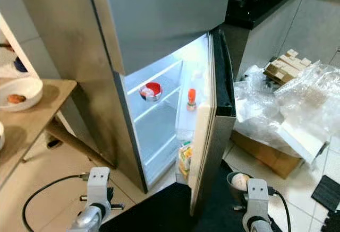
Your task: Restocking fridge
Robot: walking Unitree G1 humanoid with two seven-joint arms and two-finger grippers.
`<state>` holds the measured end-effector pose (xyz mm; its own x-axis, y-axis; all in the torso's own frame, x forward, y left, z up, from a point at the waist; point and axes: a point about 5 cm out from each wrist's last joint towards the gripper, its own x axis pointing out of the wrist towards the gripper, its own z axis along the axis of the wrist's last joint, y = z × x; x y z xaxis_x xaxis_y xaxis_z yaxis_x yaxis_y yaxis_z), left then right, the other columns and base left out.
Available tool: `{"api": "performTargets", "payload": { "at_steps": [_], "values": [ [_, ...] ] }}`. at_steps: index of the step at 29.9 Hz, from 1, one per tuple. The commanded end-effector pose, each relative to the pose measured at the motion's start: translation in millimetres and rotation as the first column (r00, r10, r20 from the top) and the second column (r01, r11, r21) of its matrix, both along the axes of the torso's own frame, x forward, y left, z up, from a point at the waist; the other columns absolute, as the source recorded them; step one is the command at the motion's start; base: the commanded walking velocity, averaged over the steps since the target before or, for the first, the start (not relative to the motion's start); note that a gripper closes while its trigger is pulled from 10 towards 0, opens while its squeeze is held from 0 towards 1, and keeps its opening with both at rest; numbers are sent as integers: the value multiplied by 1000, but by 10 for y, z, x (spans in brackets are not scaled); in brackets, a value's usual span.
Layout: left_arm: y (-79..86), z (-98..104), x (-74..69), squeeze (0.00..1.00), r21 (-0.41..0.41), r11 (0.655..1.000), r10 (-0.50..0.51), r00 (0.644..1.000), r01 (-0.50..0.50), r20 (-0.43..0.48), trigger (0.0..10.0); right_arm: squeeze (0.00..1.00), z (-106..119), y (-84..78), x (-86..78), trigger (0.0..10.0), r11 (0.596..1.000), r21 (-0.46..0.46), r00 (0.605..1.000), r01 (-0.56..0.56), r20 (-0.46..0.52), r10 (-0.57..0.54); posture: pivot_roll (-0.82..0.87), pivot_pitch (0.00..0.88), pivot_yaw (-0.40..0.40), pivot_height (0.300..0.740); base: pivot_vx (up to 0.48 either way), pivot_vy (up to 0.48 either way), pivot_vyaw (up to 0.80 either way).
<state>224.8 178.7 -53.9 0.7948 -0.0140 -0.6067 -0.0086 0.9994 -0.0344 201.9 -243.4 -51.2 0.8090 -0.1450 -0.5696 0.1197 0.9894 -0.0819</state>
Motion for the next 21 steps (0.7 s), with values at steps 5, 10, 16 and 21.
{"api": "performTargets", "payload": {
  "at_steps": [5,10,16,21],
  "values": [
    [-47,-33,-53,0,-20,1000,-8,1000,7,-6,10000,0,33,48,90,10000,1000,5,1000,-27,8,27,-153,75,-49,736,-419,0,0],
    [-59,-36,-53,0,-11,1000,-24,1000,24,-11,10000,0,39,85,120,10000,1000,10,999,-30,12,30,-142,83,-35,736,-419,0,0],
    [-54,-45,-60,0,-1,999,-32,999,32,-23,10000,0,15,107,91,10000,1000,16,1000,-24,5,24,-140,88,-29,736,-65,0,0],
    [-55,-60,-82,0,-11,1000,-26,999,26,-33,10000,0,-7,119,58,10000,1000,20,1000,-21,-2,21,-143,95,-25,736,0,0,0]
  ]
}}
